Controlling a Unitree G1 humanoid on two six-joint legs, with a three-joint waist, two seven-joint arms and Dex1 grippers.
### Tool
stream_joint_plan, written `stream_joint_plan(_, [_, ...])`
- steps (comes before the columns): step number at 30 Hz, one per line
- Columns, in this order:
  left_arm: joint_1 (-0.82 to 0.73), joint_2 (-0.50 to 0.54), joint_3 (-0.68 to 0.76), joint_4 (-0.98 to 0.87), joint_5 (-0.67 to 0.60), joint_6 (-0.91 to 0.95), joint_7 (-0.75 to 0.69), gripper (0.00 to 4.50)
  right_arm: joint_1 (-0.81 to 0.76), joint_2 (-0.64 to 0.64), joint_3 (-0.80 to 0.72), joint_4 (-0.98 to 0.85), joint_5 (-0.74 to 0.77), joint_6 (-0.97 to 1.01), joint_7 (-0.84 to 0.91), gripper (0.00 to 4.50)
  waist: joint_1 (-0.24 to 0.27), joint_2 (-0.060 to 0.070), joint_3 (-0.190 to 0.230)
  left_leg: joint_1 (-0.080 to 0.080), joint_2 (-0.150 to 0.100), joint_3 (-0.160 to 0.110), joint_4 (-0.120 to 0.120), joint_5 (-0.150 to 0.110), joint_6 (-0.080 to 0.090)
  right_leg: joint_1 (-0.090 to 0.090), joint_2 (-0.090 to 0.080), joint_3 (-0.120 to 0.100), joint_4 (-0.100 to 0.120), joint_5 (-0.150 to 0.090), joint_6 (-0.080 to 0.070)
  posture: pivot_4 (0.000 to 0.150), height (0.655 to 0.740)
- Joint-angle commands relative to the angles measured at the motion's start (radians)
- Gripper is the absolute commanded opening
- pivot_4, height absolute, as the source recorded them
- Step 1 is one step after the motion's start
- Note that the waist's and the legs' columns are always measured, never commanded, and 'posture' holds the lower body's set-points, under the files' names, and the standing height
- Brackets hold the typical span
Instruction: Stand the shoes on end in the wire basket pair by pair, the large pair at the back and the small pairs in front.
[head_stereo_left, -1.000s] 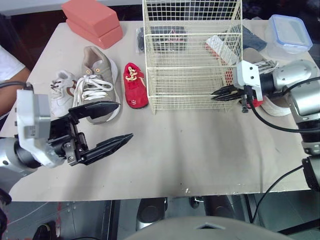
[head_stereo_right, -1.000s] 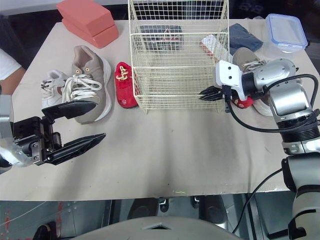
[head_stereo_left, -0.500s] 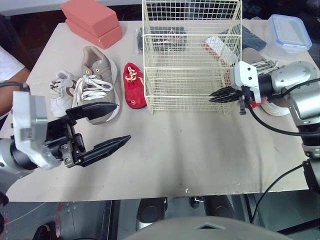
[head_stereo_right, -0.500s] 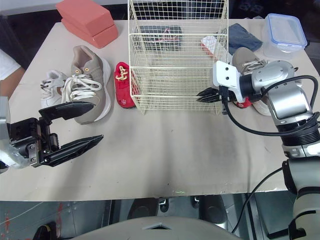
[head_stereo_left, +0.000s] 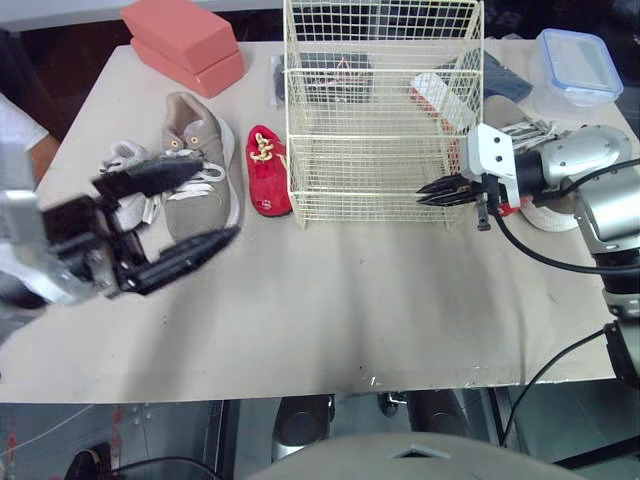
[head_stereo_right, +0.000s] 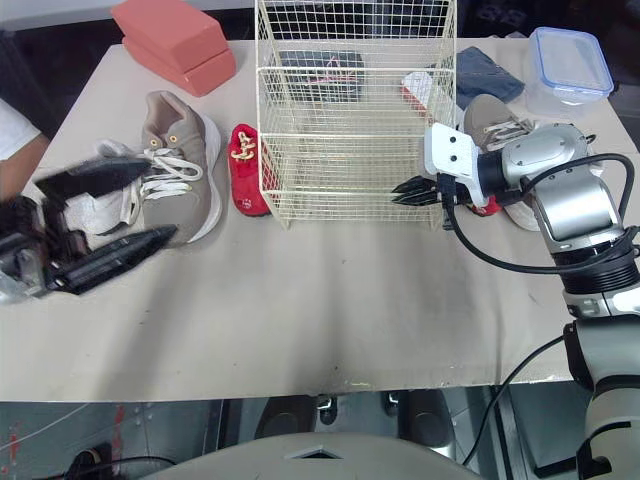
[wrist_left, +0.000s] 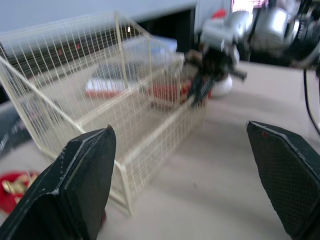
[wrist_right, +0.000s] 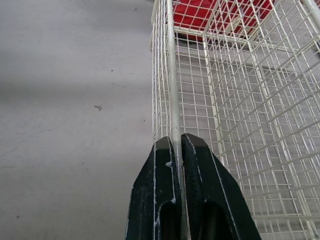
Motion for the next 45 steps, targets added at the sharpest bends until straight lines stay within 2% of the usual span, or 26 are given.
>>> stream_joint_plan(1, [0.022,-0.053,-0.045,0.050,0.094,-0.066,-0.035,4.50,-0.005,0.000,-0.042,-0.021,0.025,-0.022,-0.011,0.02,-0.002,0.000,0.001,0.000,0.000,0.002,0.000,0.000,0.000,0.000,0.000,0.000,0.000,0.000,0.000,0.150,0.6860])
stream_joint_plan(4, [0.024,-0.068,-0.047,0.073,0.135,-0.096,-0.058,4.50,-0.003,-0.003,-0.045,-0.019,0.027,-0.027,-0.013,0.02,-0.002,-0.005,0.003,-0.001,0.000,0.001,0.000,0.000,0.000,-0.001,0.000,0.000,0.000,0.001,-0.001,0.150,0.6860])
stream_joint_plan(11, [0.010,-0.075,-0.064,0.073,0.130,-0.095,-0.061,4.50,0.000,-0.008,-0.079,-0.034,0.060,-0.002,-0.028,0.02,0.000,-0.005,0.004,-0.001,0.001,0.000,0.000,0.000,0.000,-0.001,-0.002,0.001,0.000,0.001,-0.002,0.150,0.6860])
stream_joint_plan(12, [0.008,-0.075,-0.065,0.072,0.126,-0.092,-0.060,4.50,0.003,-0.010,-0.089,-0.039,0.068,0.005,-0.032,0.55,0.001,-0.005,0.004,-0.001,0.001,0.000,0.000,0.000,0.000,-0.001,-0.002,0.001,0.000,0.001,-0.002,0.150,0.6860])
stream_joint_plan(14, [0.006,-0.075,-0.068,0.072,0.118,-0.085,-0.060,4.50,0.011,-0.017,-0.110,-0.052,0.088,0.025,-0.038,1.28,0.002,-0.005,0.004,-0.001,0.001,0.000,0.000,0.000,0.000,-0.001,-0.002,0.001,0.000,0.001,-0.002,0.150,0.6860])
stream_joint_plan(19, [0.000,-0.072,-0.078,0.081,0.112,-0.078,-0.069,4.50,0.036,-0.027,-0.145,-0.093,0.129,0.064,-0.060,3.70,0.003,-0.005,0.004,-0.001,0.001,0.000,0.000,0.000,0.000,-0.001,-0.002,0.001,0.000,0.001,-0.002,0.150,0.6860])
stream_joint_plan(20, [-0.002,-0.071,-0.080,0.083,0.111,-0.077,-0.072,4.50,0.041,-0.028,-0.152,-0.104,0.141,0.077,-0.064,4.11,0.003,-0.005,0.004,-0.001,0.001,0.000,0.000,0.000,0.000,-0.001,-0.002,0.001,0.000,0.001,-0.002,0.150,0.6860])
stream_joint_plan(21, [-0.004,-0.069,-0.083,0.085,0.107,-0.075,-0.077,4.50,0.047,-0.032,-0.160,-0.119,0.153,0.089,-0.066,4.32,0.003,-0.005,0.004,-0.001,0.001,0.000,0.000,0.000,0.000,-0.001,-0.002,0.001,0.000,0.001,-0.002,0.150,0.6860])
stream_joint_plan(26, [-0.020,-0.062,-0.102,0.085,0.084,-0.058,-0.090,4.50,0.109,-0.058,-0.269,-0.198,0.243,0.178,-0.120,4.32,0.006,-0.005,0.004,-0.001,0.001,0.000,0.000,0.000,0.000,-0.001,-0.002,0.001,0.000,0.001,-0.002,0.150,0.6860])
stream_joint_plan(31, [-0.084,-0.039,-0.165,0.050,0.023,-0.017,-0.085,4.50,0.249,-0.128,-0.487,-0.245,0.312,0.266,-0.225,4.32,0.015,-0.005,0.004,-0.002,-0.001,-0.002,0.000,0.000,0.000,0.000,-0.003,0.000,0.000,0.001,-0.002,0.150,0.6860])
stream_joint_plan(39, [-0.291,-0.021,-0.365,0.050,-0.011,0.040,-0.053,4.50,0.526,-0.179,-0.773,-0.171,0.258,0.251,-0.386,4.32,0.009,-0.005,0.004,-0.001,-0.001,-0.001,0.000,0.000,0.000,0.001,-0.001,0.001,0.000,0.000,0.001,0.150,0.6860])
stream_joint_plan(45, [-0.405,-0.032,-0.468,0.062,0.003,0.066,-0.038,4.50,0.623,-0.169,-0.813,-0.102,0.219,0.228,-0.485,4.32,0.001,-0.005,0.004,0.001,-0.001,0.003,0.000,0.000,0.000,0.001,0.002,0.006,0.001,0.000,0.001,0.150,0.6860])
